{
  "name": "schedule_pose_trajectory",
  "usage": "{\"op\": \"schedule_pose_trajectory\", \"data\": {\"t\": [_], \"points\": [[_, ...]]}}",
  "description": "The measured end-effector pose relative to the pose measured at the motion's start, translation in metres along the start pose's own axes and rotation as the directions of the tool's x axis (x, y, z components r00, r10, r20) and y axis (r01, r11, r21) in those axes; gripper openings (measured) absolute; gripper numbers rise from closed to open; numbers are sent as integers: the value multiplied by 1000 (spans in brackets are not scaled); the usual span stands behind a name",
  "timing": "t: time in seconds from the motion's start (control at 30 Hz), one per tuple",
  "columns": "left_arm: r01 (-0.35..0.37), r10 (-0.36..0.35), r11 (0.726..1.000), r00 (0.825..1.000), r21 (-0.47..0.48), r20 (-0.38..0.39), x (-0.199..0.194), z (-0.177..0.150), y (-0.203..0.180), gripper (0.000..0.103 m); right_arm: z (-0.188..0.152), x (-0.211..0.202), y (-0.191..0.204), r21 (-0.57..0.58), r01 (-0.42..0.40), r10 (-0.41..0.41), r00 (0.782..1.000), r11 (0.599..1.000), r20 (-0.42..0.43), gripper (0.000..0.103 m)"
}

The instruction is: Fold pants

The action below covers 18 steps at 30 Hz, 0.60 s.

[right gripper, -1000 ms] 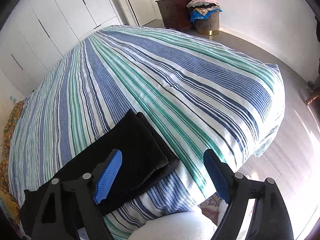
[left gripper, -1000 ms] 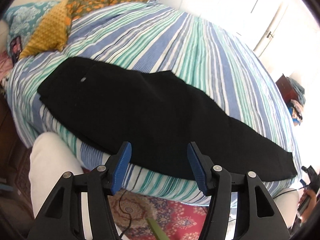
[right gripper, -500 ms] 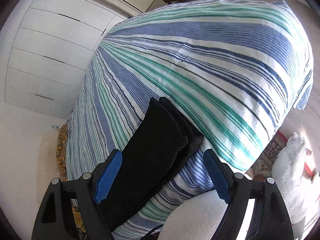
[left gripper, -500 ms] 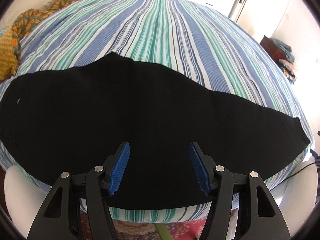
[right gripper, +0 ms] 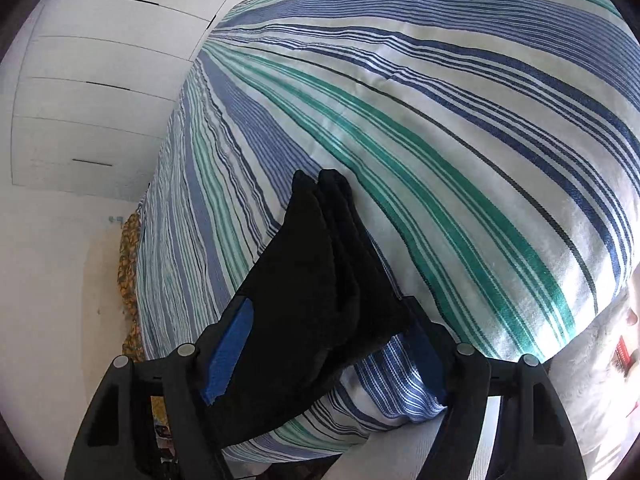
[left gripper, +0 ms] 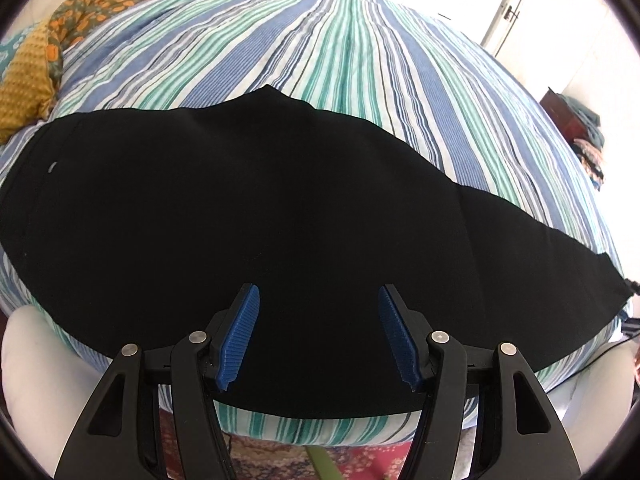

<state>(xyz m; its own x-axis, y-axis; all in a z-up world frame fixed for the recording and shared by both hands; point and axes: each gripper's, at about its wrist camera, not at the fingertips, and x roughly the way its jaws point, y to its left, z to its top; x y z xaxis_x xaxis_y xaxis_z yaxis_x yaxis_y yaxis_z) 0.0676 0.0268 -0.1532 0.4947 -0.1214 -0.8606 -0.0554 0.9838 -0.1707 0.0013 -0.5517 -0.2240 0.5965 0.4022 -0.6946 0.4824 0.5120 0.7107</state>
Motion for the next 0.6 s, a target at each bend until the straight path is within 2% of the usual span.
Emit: {"op": "schedule_pose_trajectory", "data": {"t": [0.07, 0.17, 0.23, 0.27, 0.33, 0.37, 0.47, 0.6], "points": [[-5, 5, 1000, 1000, 10, 0, 1, -1, -3, 66, 0, 4, 2, -27, 14, -14, 1000, 1000, -18, 60], [-7, 7, 1000, 1000, 20, -1, 2, -2, -5, 67, 3, 16, 3, -70, 87, -90, 995, 994, -46, 58], [-3, 3, 1000, 1000, 20, 1, 2, -3, -5, 67, 5, 23, 9, -104, 122, -130, 989, 987, -73, 50], [0, 0, 1000, 1000, 17, 2, 2, -3, -4, 67, 6, 26, 13, -140, 146, -158, 984, 979, -82, 39], [5, -5, 1000, 1000, 11, 5, 2, -3, -2, 67, 4, 32, 19, -180, 172, -191, 977, 968, -93, 30], [7, -7, 1000, 1000, 10, 6, 2, -3, -1, 67, 4, 34, 21, -182, 171, -190, 978, 968, -90, 25], [10, -10, 1000, 1000, 9, 9, 2, -3, -1, 67, -1, 32, 30, -179, 148, -160, 986, 973, -55, 20], [16, -16, 1000, 1000, 6, 12, 2, -4, 2, 67, -8, 18, 45, -143, 10, -13, 1000, 990, -26, 20]]}}
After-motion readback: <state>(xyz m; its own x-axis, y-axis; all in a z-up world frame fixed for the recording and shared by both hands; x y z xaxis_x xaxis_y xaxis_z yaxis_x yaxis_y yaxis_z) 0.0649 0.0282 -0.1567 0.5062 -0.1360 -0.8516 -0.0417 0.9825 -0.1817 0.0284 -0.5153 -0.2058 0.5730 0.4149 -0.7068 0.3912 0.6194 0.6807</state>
